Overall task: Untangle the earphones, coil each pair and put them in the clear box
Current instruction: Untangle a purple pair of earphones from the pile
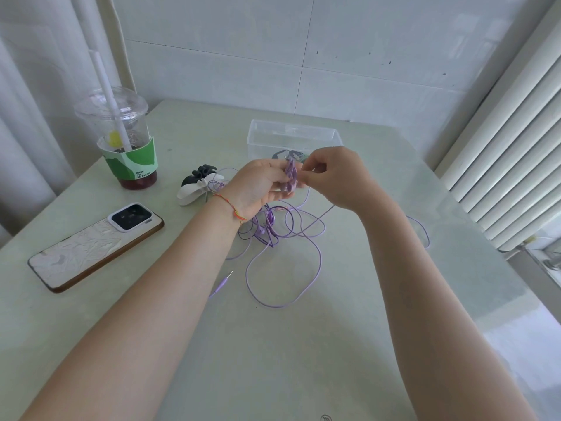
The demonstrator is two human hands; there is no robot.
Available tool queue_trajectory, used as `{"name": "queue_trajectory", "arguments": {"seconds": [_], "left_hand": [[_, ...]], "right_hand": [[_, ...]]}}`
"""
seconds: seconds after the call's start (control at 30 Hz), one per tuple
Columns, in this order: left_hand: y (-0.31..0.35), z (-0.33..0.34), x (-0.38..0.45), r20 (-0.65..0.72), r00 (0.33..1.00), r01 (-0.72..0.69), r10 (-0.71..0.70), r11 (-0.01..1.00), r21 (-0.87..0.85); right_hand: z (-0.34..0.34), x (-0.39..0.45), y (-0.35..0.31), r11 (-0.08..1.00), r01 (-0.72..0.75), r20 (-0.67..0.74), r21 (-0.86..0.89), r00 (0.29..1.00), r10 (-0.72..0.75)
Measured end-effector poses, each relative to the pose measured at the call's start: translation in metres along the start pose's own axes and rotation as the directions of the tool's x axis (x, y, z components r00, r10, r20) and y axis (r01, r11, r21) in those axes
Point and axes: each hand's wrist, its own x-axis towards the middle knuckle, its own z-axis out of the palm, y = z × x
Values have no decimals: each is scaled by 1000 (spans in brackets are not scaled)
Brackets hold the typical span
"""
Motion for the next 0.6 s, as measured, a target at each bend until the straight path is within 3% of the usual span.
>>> {"name": "queue_trajectory", "arguments": {"seconds": [0.1, 0.27, 0.43, 0.6], "left_hand": [[2, 2, -4, 72, 996, 39, -47, 994, 97], [10, 0, -10, 164, 981, 89, -101, 993, 79], [16, -5, -14, 259, 959, 125, -116, 992, -19], [18, -2, -16, 293, 950, 177, -103, 955, -238]], "right_hand": [[-1, 3, 3, 1000, 2, -43, 28, 999, -1], [-3, 2, 3, 987, 18, -93, 163, 996, -3], [-5, 4, 5, 944, -5, -179, 330, 981, 68], [-1, 2, 4, 895, 2, -150, 445, 986, 73]]}}
